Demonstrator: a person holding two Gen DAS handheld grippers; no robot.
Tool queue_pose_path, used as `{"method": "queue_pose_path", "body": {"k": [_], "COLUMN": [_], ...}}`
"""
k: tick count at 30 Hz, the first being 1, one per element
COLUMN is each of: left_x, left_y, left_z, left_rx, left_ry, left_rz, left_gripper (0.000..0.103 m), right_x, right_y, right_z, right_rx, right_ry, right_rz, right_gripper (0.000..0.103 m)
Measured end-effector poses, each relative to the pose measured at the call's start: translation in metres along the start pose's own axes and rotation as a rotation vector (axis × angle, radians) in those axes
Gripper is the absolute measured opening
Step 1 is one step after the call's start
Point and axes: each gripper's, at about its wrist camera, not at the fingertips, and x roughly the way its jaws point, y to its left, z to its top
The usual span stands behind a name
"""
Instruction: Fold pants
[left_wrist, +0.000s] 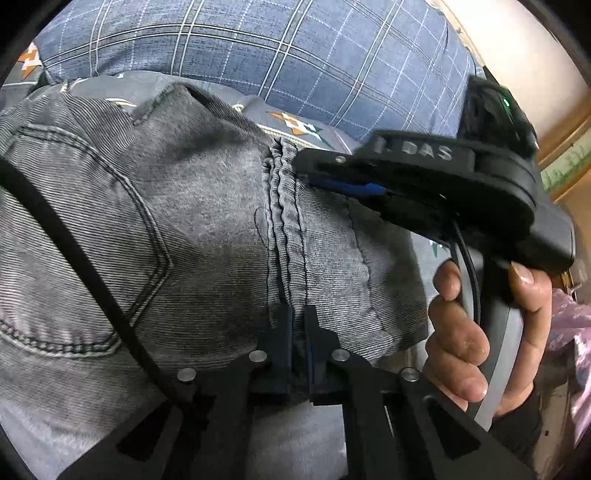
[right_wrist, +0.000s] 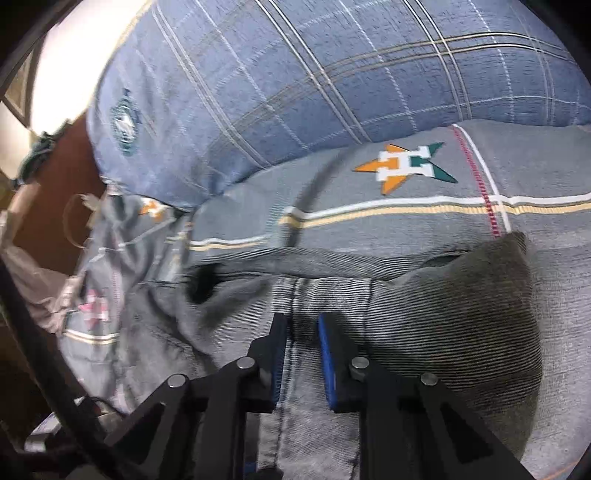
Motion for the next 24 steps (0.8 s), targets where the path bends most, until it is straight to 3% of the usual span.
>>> {"method": "queue_pose_path", "body": {"k": [4,8,9,11,13,18,20,22,24], "left_x": [0.011,-0.003,-0.012,-0.034,-0.056,-0.114,-0.140,-0.156,-0.164], "left_y": [0.007,0.015,0.017,0.027,0.040,0.100,0.133,0.157,0.179], "left_z": [0.002,0.016,0.018,0.022,0.023,0.008,0.001,-0.001,-0.009], "left_rx": [0.022,-0.042,-0.055,-0.074,-0.095,-0.257,-0.374,-0.471,-0.565], "left_ry": [0.012,0.049,0.024,-0.036,-0.103,-0.279,-0.343,-0.348,-0.342], "left_rz": [-0.005,-0.043,-0.048,-0.052,-0.045,0.029,0.037,0.021,0.054], "left_gripper": [0.010,0.027,0.029,0.052,0.055,0.056,0.056,0.058,0.059], "right_x": [0.014,-0.010,-0.020,-0.041,-0.056,-0.066,-0.064,-0.064,-0.057], "right_y": [-0.013,-0.007,-0.003,0.000,-0.002,0.006,0.026,0.058,0.097], "right_z": [-0.004,-0.006,-0.007,-0.013,-0.024,-0.052,-0.053,-0.054,-0.059], "right_rx": [0.047,0.052,0.043,0.050,0.089,0.203,0.160,0.063,-0.061], "right_ry": [0.040,-0.013,-0.039,-0.099,-0.146,-0.156,-0.124,-0.112,-0.102], "right_rz": [-0.035,0.049,0.063,0.065,0.080,0.088,0.109,0.101,0.081], "right_gripper": [0.019,0.025,0.029,0.058,0.071,0.071,0.070,0.070,0.070]}}
